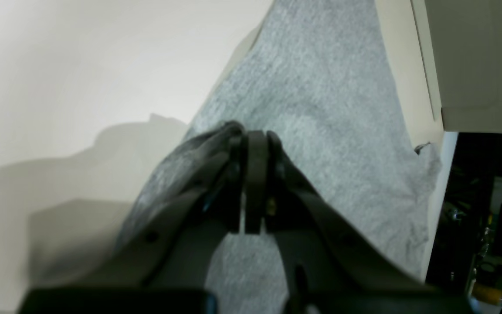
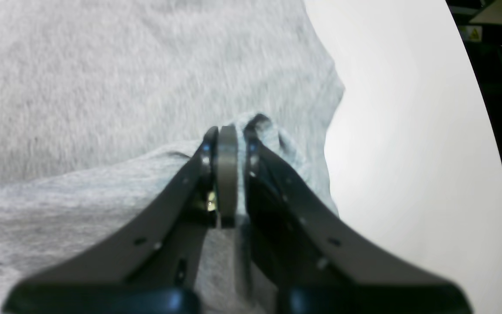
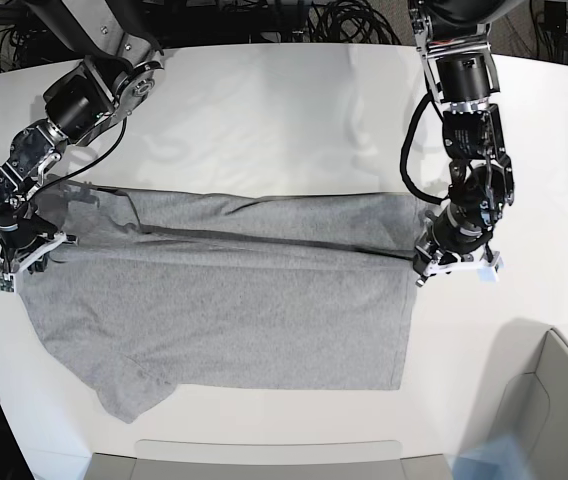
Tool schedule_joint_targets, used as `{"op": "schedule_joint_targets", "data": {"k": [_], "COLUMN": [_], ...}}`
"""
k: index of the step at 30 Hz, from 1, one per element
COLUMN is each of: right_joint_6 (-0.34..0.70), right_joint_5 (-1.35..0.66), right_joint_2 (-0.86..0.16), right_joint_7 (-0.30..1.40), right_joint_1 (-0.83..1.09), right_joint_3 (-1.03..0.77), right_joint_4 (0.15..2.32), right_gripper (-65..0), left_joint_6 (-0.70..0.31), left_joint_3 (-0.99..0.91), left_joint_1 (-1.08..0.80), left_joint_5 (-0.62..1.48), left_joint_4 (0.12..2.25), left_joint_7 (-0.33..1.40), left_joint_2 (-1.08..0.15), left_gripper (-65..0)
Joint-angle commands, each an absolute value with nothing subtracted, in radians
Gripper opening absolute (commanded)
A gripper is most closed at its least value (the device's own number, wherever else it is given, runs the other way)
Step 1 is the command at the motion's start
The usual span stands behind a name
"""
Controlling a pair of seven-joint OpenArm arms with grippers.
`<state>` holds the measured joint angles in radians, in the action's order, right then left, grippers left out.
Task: Fold the T-shirt properly
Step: 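Lift the shirt edge with both grippers and pull it toward the hem, then lower the folded edge onto the shirt and release both grippers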
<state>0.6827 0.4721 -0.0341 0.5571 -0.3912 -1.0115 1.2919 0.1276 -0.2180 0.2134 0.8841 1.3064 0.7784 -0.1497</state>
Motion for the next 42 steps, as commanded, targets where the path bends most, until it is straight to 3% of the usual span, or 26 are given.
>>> {"op": "schedule_joint_targets", "data": {"k": [1, 11, 18, 28, 29, 34, 38, 42], "right_joint_6": [0.698, 0.698, 0.698, 0.627, 0.622, 0.65, 0.698, 0.698], "right_joint_5": [0.458, 0.38, 0.38, 0.341, 0.338, 0.335, 0.335, 0.337], "right_joint_2": [-0.061, -0.113, -0.122, -0.171, -0.173, -0.17, -0.168, -0.139], "right_joint_7": [0.529, 0.447, 0.334, 0.328, 0.328, 0.328, 0.331, 0.332], "right_joint_1": [-0.423, -0.423, -0.423, -0.438, -0.438, -0.432, -0.43, -0.406], "right_joint_3": [-0.995, -0.863, -0.86, -0.858, -0.86, -0.9, -0.917, -1.001], "right_joint_4": [1.299, 1.147, 1.072, 1.026, 1.027, 1.124, 1.196, 1.274], "right_gripper": [-65.0, -65.0, -65.0, -64.9, -60.9, -42.8, -36.6, -36.5], "left_joint_6": [0.119, 0.114, 0.114, 0.124, 0.124, 0.136, 0.214, 0.228], "left_joint_3": [-0.22, -0.219, -0.219, -0.219, -0.219, -0.219, -0.219, -0.219], "left_joint_1": [0.251, 0.36, 0.38, 0.378, 0.377, 0.334, 0.28, 0.177], "left_joint_5": [0.889, 0.888, 0.888, 0.889, 0.891, 0.889, 0.891, 0.891], "left_joint_4": [1.317, 1.175, 1.164, 1.168, 1.178, 1.291, 1.419, 1.524], "left_joint_7": [0.757, 0.751, 0.75, 0.765, 0.765, 0.765, 0.765, 0.78], "left_joint_2": [-0.16, -0.16, -0.16, -0.16, -0.16, -0.159, -0.159, -0.16], "left_gripper": [-65.0, -65.0, -65.0, -65.0, -65.0, -47.9, -46.2, -46.0]}}
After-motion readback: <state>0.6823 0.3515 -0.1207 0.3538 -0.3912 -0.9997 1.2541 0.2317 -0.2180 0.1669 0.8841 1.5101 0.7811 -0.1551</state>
